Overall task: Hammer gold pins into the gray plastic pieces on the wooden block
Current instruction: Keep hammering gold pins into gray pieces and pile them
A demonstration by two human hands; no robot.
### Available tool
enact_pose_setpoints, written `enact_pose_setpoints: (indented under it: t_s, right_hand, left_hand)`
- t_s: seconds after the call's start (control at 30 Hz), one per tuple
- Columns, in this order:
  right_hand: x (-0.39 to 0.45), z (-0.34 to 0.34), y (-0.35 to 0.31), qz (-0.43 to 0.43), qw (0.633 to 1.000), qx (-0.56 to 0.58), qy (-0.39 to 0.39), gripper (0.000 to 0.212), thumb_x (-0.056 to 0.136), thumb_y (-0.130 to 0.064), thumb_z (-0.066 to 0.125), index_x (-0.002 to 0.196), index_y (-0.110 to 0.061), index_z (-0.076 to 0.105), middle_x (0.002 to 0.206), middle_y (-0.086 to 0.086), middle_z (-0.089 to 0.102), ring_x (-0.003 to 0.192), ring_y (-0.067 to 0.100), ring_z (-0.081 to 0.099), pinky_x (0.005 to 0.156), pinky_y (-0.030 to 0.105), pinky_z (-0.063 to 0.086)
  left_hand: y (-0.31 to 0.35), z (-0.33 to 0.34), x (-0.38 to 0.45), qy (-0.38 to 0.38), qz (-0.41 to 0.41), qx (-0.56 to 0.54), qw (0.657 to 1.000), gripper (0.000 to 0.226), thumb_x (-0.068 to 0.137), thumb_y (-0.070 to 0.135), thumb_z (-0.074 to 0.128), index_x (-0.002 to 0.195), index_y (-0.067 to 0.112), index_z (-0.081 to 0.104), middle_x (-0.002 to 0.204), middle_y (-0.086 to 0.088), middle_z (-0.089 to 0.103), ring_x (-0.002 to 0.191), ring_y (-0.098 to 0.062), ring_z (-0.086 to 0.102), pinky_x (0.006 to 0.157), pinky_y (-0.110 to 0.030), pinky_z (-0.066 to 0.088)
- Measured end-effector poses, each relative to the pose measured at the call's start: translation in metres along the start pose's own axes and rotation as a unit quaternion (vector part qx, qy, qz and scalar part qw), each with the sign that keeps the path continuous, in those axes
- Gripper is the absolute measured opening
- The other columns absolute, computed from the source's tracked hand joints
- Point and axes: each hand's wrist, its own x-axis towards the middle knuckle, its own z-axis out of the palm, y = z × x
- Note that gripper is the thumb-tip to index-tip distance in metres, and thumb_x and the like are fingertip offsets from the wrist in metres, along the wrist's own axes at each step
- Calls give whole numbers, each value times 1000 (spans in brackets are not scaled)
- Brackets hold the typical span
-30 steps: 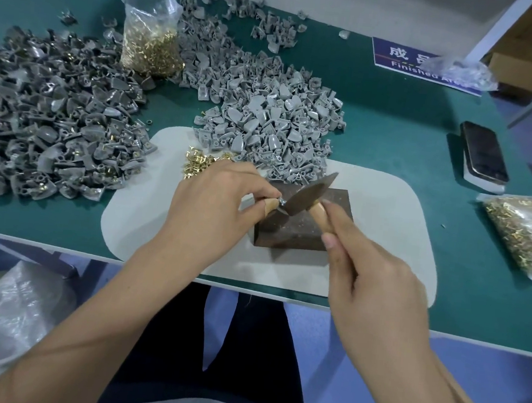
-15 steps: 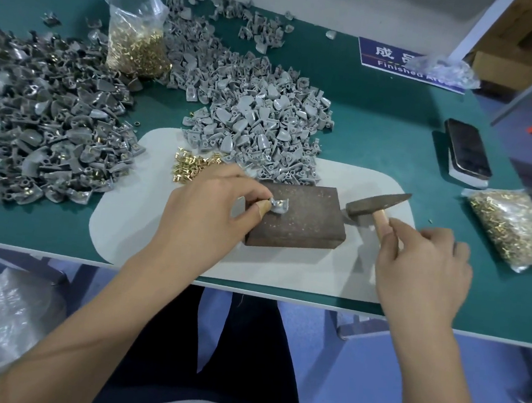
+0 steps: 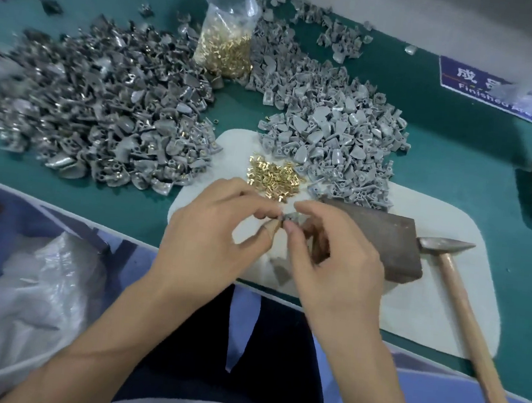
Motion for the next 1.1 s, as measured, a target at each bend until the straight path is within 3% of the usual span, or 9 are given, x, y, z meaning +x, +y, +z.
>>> enact_pose_setpoints:
  t_s: [0.23,0.33,0.4,0.5,0.63,0.8,0.9,0.97,1.1]
  right_hand:
    - [23,59,-32,-1,995,30,-91,7,98,-23,66,102,-28,68,97,-15,63,79,7,58,71,36,51]
    - [29,83,-36,9,990,-14,-143,3,97,-29,64,95,-31,66,92,-13,63,87,14,58,72,42,51]
    - [32,95,-39,1,987,-50,-155,3,96,-33,63,93,-32,65,88,-14,63,89,15,56,70,41,50]
    - [37,108,-46,-20,989,-72,-131,1,94,-35,65,95,-35,66,84,-16,63,85,10,54,63,33,45]
    - [43,122,-50,-50,987,-75,-130,10,96,-35,65,105,-36,70,91,-16,66,87,9,57,64,27,38]
    - [43,120,-46,-50,992,2,-113,18,102,-31,62,115,-28,73,97,-14,70,83,9,63,68,34,54]
    - [41,113,-47,-49,995,65,-64,16,101,-17,65,112,-17,75,98,-9,72,80,8,64,69,33,55]
    - [39,99,-45,-55,997,42,-32,15,100,-15,65,110,-16,76,96,-8,72,80,10,62,71,30,54]
    - [41,53,-27,-64,996,-42,41,15,99,-19,63,106,-17,76,95,-8,70,87,19,57,78,24,44]
  left_hand:
    - [-34,-40,-5,60,-58,70,994,15,83,23,71,96,29,75,94,13,63,91,-13,62,61,-41,53]
    - [-49,-52,-15,61,-77,100,990,23,85,16,75,104,29,72,103,14,63,89,-3,56,65,-36,53]
    - [-60,-59,-22,72,-73,128,986,22,85,14,76,104,24,71,104,12,65,93,-9,58,67,-37,54]
    - [-75,-65,-25,81,-53,185,978,16,86,14,77,100,19,73,100,7,67,98,-21,59,74,-34,51]
    - [-85,-68,-21,81,-52,179,979,13,90,16,72,102,19,73,101,6,68,98,-20,60,79,-31,49]
    - [-83,-71,-18,99,-62,169,979,12,91,18,73,102,22,73,101,9,68,97,-15,60,74,-25,47]
    - [-77,-68,-18,99,-52,145,983,11,92,17,72,102,21,73,101,8,67,97,-17,61,71,-33,51]
    - [-70,-63,-18,80,-47,110,990,13,92,19,68,103,22,73,104,9,66,97,-15,63,68,-38,54]
    - [-49,-44,-9,29,-35,62,997,12,94,30,63,102,30,72,102,15,64,66,-3,51,58,-31,50]
